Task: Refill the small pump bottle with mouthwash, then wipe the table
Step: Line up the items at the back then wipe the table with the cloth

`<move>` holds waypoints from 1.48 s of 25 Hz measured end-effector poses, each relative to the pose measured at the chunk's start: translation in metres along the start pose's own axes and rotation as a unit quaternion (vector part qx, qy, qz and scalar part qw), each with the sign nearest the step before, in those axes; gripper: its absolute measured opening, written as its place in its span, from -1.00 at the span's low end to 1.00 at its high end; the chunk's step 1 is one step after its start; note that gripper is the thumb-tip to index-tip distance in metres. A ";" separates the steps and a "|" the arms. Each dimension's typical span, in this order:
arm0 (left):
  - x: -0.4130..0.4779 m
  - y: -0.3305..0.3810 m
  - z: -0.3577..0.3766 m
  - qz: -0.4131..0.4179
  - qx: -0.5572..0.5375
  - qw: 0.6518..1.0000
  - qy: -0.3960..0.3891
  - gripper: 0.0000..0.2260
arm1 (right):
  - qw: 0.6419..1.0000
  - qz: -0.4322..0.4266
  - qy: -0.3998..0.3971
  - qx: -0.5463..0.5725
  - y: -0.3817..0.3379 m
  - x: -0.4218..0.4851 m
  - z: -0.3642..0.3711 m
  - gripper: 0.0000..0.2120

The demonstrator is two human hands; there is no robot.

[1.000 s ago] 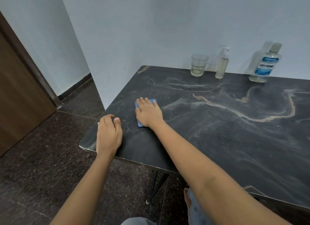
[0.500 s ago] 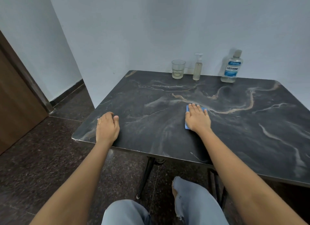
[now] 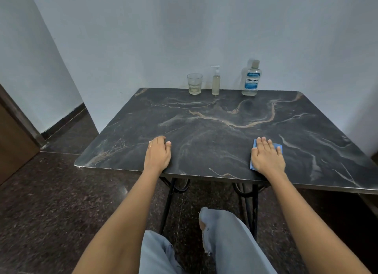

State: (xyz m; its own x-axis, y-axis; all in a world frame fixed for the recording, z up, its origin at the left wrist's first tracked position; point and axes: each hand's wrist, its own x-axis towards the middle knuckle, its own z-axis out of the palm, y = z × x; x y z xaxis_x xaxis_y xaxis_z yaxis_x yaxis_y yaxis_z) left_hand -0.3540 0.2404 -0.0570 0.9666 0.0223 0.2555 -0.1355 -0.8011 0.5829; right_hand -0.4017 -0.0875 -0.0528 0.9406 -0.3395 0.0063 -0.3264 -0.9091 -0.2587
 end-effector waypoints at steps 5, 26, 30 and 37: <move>0.002 -0.010 0.004 -0.013 -0.042 0.999 0.028 -0.70 | 1.000 -0.024 -0.003 -0.015 -0.034 -0.032 0.013 -0.46; 0.002 -0.015 0.001 0.000 -0.095 0.994 0.062 -0.76 | 0.961 -0.268 -0.058 0.026 -0.191 -0.020 0.051 -0.49; -0.009 0.001 0.008 0.054 -0.015 0.998 -0.003 -0.72 | 0.982 -0.183 -0.032 0.028 -0.120 0.009 0.032 -0.49; -0.021 0.048 0.029 0.062 -0.003 0.997 -0.035 -0.72 | 0.998 -0.061 0.000 0.012 0.012 0.032 -0.004 -0.49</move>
State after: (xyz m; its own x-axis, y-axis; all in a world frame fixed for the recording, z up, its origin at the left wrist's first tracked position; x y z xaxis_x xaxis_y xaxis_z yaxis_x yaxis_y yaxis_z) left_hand -0.3750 0.1837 -0.0567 0.9551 -0.1187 0.2714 -0.2561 -0.7913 0.5552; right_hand -0.3759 -0.1098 -0.0520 0.9734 -0.2258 0.0386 -0.2065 -0.9381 -0.2782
